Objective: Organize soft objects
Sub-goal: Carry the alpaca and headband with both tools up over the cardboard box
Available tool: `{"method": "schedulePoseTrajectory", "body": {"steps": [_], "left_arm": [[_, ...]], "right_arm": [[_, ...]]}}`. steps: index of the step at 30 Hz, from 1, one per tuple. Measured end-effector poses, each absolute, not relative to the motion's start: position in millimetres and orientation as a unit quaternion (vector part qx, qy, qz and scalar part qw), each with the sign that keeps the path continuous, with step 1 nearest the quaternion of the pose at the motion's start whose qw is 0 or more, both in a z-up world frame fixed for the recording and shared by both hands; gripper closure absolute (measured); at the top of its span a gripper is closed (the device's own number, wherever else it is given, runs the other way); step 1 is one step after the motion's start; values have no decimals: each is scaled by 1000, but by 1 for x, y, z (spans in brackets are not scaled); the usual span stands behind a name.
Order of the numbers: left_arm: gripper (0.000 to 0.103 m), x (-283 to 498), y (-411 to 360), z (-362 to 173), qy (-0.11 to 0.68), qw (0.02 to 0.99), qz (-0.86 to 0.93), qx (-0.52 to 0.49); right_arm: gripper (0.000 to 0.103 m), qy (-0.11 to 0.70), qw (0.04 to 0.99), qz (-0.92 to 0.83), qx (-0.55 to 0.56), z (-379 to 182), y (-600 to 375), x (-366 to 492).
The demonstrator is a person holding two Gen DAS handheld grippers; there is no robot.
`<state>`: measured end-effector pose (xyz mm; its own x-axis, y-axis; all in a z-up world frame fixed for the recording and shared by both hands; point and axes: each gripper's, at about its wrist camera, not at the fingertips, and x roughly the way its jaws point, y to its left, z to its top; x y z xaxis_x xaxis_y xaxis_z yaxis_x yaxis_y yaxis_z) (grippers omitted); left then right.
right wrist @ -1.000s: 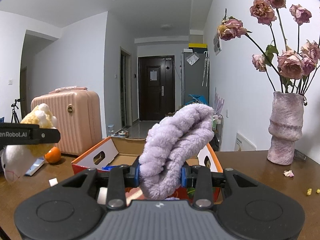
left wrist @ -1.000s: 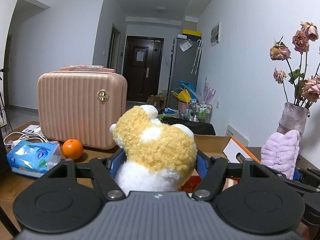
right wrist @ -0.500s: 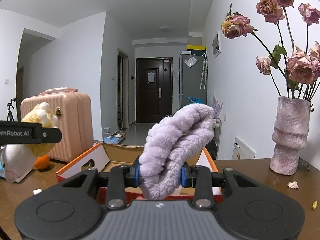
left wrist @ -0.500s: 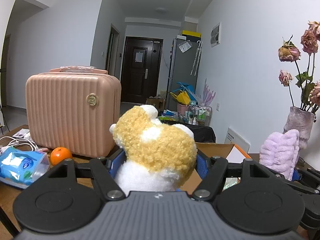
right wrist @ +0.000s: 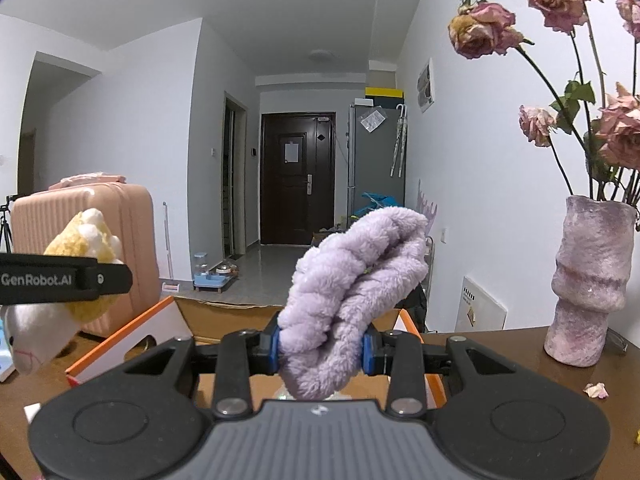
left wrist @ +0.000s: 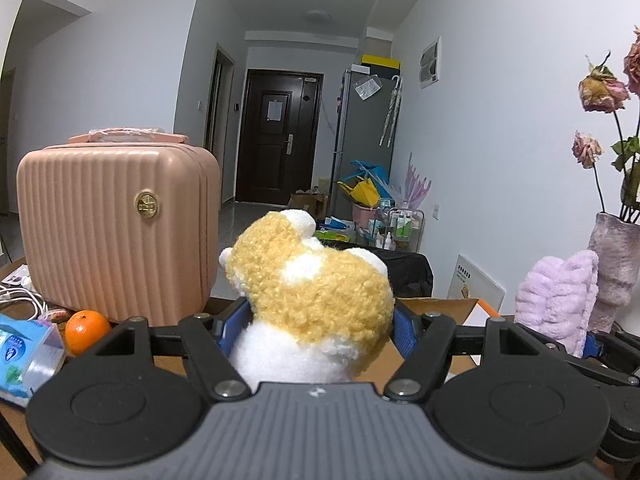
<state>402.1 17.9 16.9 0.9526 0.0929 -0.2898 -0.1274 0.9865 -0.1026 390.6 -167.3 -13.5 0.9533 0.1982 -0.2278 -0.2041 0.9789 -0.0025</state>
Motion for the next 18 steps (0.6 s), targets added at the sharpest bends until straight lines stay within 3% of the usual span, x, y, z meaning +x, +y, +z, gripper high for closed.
{"method": "schedulePoseTrajectory", "body": {"steps": [18], "left_arm": [[32,454,16,-1,166,981,84,-54]], "right_arm": [[68,147,984,91,-39,-26,-151,436]]}}
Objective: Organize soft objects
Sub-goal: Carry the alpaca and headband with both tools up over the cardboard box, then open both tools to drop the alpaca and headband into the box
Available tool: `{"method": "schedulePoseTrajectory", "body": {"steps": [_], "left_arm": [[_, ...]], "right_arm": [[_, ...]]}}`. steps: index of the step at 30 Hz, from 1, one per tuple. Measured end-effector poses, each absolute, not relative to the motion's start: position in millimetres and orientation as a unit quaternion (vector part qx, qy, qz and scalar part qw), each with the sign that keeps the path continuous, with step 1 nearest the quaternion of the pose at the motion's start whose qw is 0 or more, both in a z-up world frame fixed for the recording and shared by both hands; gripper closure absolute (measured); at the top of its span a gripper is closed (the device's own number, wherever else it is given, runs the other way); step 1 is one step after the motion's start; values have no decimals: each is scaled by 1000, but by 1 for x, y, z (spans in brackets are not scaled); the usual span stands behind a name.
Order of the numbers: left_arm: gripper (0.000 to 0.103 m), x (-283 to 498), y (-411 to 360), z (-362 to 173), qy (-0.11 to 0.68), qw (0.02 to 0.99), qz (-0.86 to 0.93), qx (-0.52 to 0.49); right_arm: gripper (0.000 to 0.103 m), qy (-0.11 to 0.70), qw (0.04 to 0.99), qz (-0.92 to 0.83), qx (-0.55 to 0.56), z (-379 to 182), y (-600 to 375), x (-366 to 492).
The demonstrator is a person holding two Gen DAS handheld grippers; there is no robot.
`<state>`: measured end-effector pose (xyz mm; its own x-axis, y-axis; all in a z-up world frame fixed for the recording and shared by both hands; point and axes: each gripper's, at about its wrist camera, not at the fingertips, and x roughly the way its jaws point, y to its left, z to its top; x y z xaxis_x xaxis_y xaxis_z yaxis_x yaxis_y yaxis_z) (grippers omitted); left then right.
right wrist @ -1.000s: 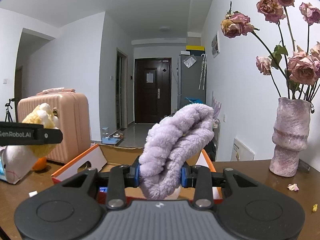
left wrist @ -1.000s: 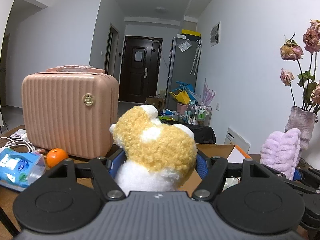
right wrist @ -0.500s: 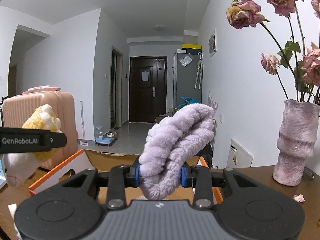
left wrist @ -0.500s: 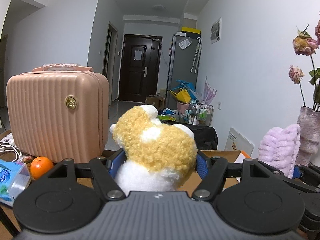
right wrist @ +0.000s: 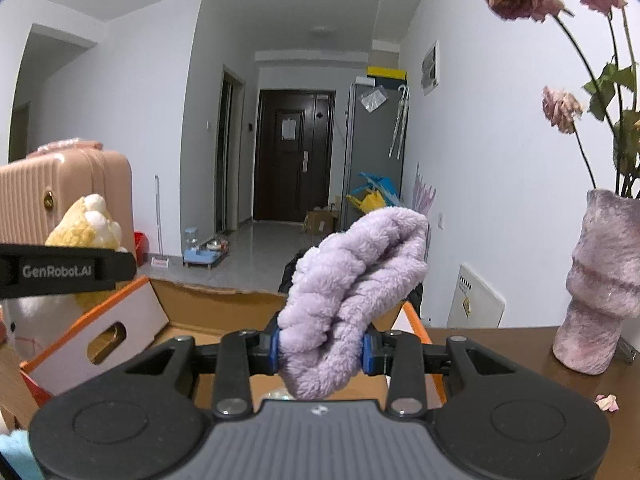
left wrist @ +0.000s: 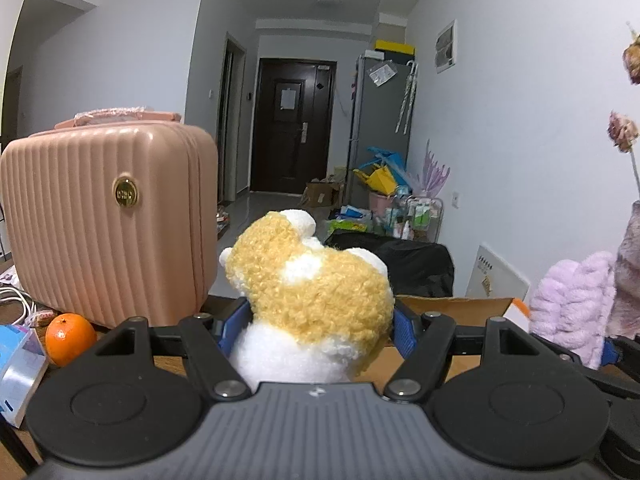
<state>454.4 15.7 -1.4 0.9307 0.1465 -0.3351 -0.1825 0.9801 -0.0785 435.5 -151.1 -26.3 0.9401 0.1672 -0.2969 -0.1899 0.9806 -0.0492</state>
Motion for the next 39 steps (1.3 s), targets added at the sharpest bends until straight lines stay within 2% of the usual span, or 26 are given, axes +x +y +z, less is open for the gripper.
{"method": "schedulePoseTrajectory", "body": {"steps": [12,16,19,22,24,27,39], "left_arm": [[32,468,19,-13,187,978,86,-40],[29,468,19,-12,187,978,87,-39],[18,466,20,-12,184,978,90,-44],[2,462,20,-10,176,978,101,-44],[0,460,17,-10,170,979,108,-41],[0,460,17,-10,170,978,114,-39],[0,455,29,-7,170,976,117,-73]], "right_arm": [[67,187,978,80,-47,-40,-149,451],[62,188,978,81,-47,-40,-150,451],[50,191,977,83,-48,-40,-151,451],[30,194,976,84,-45,-40,-153,452],[12,193,977,82,-44,-40,-154,451],[0,185,979,80,-40,-39,-156,449],[0,174,981,78,-40,-37,-157,446]]}}
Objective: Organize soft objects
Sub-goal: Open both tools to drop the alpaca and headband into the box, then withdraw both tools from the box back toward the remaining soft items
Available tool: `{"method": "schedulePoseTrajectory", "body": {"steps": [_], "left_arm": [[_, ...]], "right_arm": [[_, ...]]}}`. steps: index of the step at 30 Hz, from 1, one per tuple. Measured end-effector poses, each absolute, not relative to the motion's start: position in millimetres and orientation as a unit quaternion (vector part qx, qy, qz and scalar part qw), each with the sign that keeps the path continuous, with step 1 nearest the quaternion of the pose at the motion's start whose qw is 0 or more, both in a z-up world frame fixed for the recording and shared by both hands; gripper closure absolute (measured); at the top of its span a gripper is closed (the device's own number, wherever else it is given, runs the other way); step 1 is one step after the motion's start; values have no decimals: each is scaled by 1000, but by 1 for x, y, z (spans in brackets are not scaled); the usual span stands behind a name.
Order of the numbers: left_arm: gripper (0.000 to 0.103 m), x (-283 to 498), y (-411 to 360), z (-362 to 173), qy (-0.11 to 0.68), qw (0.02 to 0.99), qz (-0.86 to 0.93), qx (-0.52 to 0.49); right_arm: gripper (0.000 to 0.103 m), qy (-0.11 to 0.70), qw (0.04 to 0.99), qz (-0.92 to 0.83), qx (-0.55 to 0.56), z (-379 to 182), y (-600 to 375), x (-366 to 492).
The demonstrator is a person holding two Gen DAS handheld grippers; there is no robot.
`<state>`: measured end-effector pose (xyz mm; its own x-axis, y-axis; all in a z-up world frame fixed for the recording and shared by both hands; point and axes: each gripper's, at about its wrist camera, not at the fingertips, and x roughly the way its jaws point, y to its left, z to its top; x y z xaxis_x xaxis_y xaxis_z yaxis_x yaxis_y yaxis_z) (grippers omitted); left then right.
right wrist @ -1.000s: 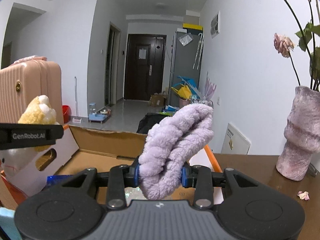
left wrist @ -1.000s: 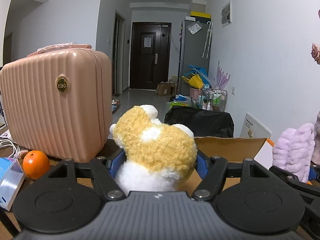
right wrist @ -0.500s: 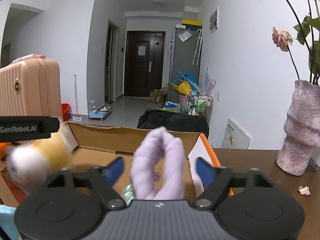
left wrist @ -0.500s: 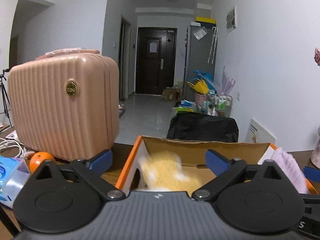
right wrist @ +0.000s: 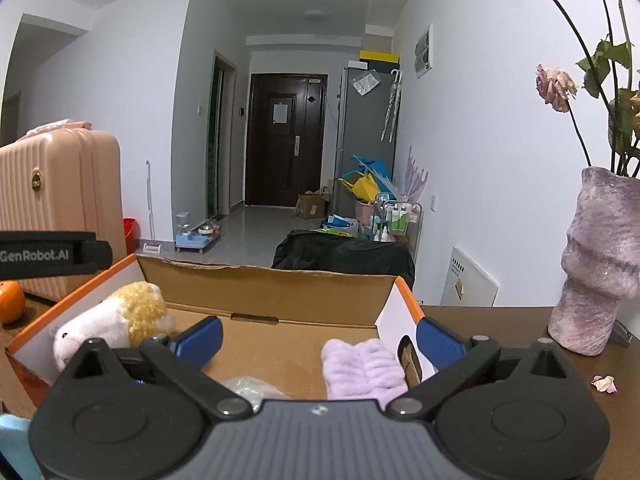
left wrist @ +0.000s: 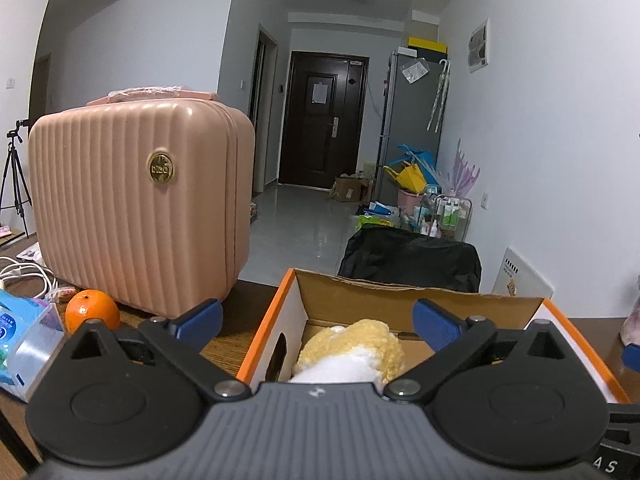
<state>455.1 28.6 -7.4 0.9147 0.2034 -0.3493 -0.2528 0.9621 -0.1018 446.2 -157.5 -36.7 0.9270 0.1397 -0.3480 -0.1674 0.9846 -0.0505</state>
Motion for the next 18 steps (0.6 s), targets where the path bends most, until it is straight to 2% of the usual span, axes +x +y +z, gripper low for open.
{"method": "schedulePoseTrajectory", "body": {"steps": [18], "left_arm": [[0,417,37,1,161,976,124,-79]], "right_arm": [[0,155,984,84,-37,-24,-164,414]]}}
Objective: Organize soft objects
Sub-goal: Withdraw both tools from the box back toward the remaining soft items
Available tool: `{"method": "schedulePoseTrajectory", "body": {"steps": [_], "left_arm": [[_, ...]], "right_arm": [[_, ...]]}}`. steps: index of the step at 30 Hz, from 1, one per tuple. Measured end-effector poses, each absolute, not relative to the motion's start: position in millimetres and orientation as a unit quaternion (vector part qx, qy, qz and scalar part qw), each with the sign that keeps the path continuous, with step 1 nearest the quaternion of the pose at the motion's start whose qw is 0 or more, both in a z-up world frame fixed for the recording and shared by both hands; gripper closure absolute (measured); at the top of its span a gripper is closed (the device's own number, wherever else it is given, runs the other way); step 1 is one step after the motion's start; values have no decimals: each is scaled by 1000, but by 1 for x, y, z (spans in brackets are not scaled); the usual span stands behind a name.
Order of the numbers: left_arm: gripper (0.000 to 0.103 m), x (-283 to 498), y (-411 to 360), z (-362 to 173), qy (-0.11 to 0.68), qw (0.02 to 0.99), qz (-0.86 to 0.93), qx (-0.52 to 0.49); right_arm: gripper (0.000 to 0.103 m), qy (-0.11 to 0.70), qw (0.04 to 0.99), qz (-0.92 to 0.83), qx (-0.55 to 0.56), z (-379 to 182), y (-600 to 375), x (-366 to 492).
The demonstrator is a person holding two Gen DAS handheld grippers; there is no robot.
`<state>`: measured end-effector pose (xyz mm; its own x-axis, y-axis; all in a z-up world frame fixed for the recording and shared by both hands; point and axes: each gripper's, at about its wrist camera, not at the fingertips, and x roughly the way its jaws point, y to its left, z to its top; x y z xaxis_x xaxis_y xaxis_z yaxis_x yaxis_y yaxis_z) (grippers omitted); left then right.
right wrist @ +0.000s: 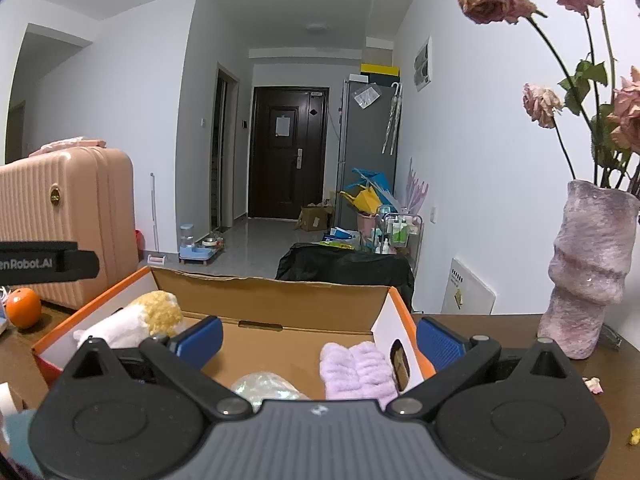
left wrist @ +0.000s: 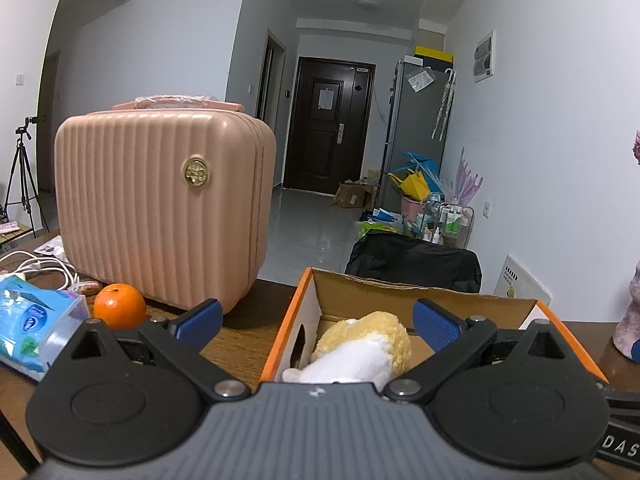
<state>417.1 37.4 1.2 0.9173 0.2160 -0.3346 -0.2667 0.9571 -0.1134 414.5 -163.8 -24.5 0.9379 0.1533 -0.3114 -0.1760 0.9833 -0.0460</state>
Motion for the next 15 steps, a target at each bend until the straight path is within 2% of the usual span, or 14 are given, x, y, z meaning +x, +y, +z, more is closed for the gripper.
{"method": "schedulePoseTrajectory", "body": {"steps": [15], "left_arm": [[0,353,30,-1,155,980,115,-52]], "right_arm": [[0,146,985,79,-37,-21,-180,358]]}}
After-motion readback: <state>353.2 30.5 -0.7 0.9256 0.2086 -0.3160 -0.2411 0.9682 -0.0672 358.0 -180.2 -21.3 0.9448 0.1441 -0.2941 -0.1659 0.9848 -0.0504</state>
